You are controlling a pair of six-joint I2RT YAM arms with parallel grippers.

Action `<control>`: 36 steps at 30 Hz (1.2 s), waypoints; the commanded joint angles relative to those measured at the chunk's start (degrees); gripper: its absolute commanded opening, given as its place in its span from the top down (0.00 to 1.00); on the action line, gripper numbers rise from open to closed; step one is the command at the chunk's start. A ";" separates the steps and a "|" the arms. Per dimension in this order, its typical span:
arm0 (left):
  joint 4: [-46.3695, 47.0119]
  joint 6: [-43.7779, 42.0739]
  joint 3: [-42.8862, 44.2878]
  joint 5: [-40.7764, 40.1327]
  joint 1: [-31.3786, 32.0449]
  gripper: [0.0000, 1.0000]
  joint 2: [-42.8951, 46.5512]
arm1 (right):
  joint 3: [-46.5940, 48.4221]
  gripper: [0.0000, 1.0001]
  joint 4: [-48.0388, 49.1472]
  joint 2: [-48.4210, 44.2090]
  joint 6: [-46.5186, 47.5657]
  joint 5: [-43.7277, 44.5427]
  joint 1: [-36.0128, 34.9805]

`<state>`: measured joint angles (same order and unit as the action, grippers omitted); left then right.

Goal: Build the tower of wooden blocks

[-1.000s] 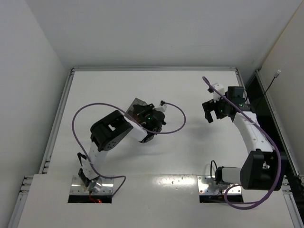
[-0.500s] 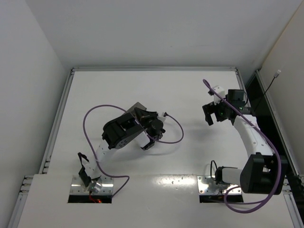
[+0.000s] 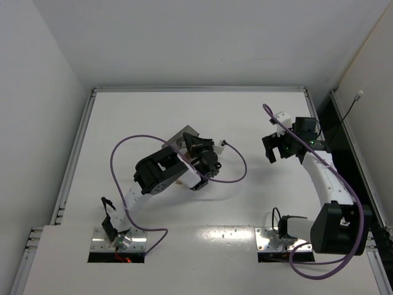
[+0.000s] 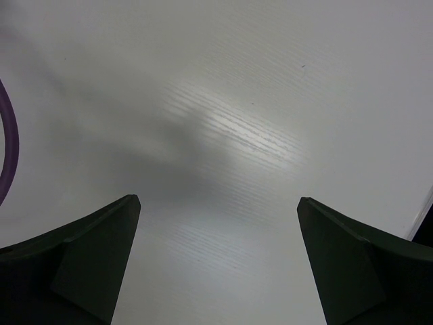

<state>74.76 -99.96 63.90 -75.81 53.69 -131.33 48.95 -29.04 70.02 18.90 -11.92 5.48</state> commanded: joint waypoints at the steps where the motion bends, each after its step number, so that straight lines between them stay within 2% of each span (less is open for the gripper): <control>1: 31.23 -1.64 1.32 0.40 1.15 1.00 -0.68 | -0.52 0.00 1.79 -1.38 -0.09 0.15 0.15; 2: 31.93 -3.64 2.19 0.40 1.15 1.00 -1.38 | -0.52 0.00 1.79 -1.38 -0.09 0.15 0.15; 3: 29.07 3.30 1.59 -0.21 1.15 1.00 0.70 | -0.52 0.00 1.79 -1.38 -0.09 0.67 0.15; 4: 23.29 3.37 -0.16 0.39 1.15 1.00 1.94 | -0.52 0.00 1.79 -1.38 -0.09 0.67 0.15; 5: 26.54 4.50 -0.18 0.40 1.15 1.00 1.95 | -0.52 0.00 1.79 -1.38 -0.09 0.67 0.15; 6: 32.06 -3.49 0.61 1.62 1.15 1.00 -0.57 | -0.52 0.00 1.79 -1.38 -0.09 0.67 0.15; 8: 29.33 -0.08 -1.22 1.63 0.63 1.00 -0.77 | -0.52 0.00 1.79 -1.38 -0.09 0.15 0.15; 9: 32.00 -4.06 -0.62 1.63 0.62 1.00 -1.99 | -0.52 0.00 1.79 -1.38 -0.09 0.15 0.15; 11: 29.76 -0.34 -1.49 -0.39 0.62 1.00 0.27 | -0.52 0.00 1.79 -1.38 -0.09 0.15 0.15; 13: 32.11 -3.83 -1.42 -0.12 0.62 1.00 -1.73 | -0.52 0.00 1.79 -1.38 -0.09 0.15 0.15; 15: 29.68 0.01 -2.37 -0.13 0.62 1.00 0.79 | -0.52 0.00 1.79 -1.38 -0.09 0.15 0.15; 16: 31.91 -3.10 -2.38 0.48 0.10 1.00 0.11 | -0.52 0.00 1.79 -1.38 -0.61 0.15 0.15; 19: 29.32 -0.33 -2.37 -0.92 0.10 1.00 2.29 | -0.52 0.00 1.79 -0.85 -0.61 -0.47 0.15; 21: 32.03 -2.26 -1.85 -0.55 0.10 1.00 1.33 | 0.09 0.00 1.79 -0.85 -1.14 -0.47 0.15; 23: 27.66 1.34 -1.85 -1.18 0.10 1.00 2.83 | 0.71 0.00 1.79 -0.23 -1.14 -0.47 0.15; 24: 31.98 -2.04 -1.93 0.21 0.10 1.00 1.35 | 0.71 0.00 1.79 -0.23 -1.14 -0.99 0.15; 27: 28.36 1.52 -0.62 -2.58 0.10 1.00 3.18 | 1.32 0.00 1.79 0.38 -1.75 -1.00 0.15; 29: 31.67 -1.71 0.25 -2.84 0.10 1.00 2.49 | 1.32 0.00 1.79 0.38 -1.76 -1.00 0.15; 30: 30.89 -0.86 1.91 -6.07 0.10 1.00 3.70 | 1.32 0.00 1.79 0.38 -1.76 -1.00 0.15; 33: 23.96 5.11 1.93 -7.42 -0.43 1.00 7.30 | 1.85 0.00 1.26 0.91 -1.76 -1.00 0.15; 34: 16.20 8.17 1.24 -7.42 -0.43 1.00 10.18 | 1.85 0.00 1.26 0.91 -1.76 -1.00 0.15; 36: 10.17 15.81 1.23 -8.65 -0.43 1.00 12.31 | 1.85 0.00 1.26 0.91 -1.76 -1.00 0.15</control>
<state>74.13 -94.24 63.64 -81.52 53.63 -127.52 48.58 -29.02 70.76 17.98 -11.64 5.48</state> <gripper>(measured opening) 0.009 1.001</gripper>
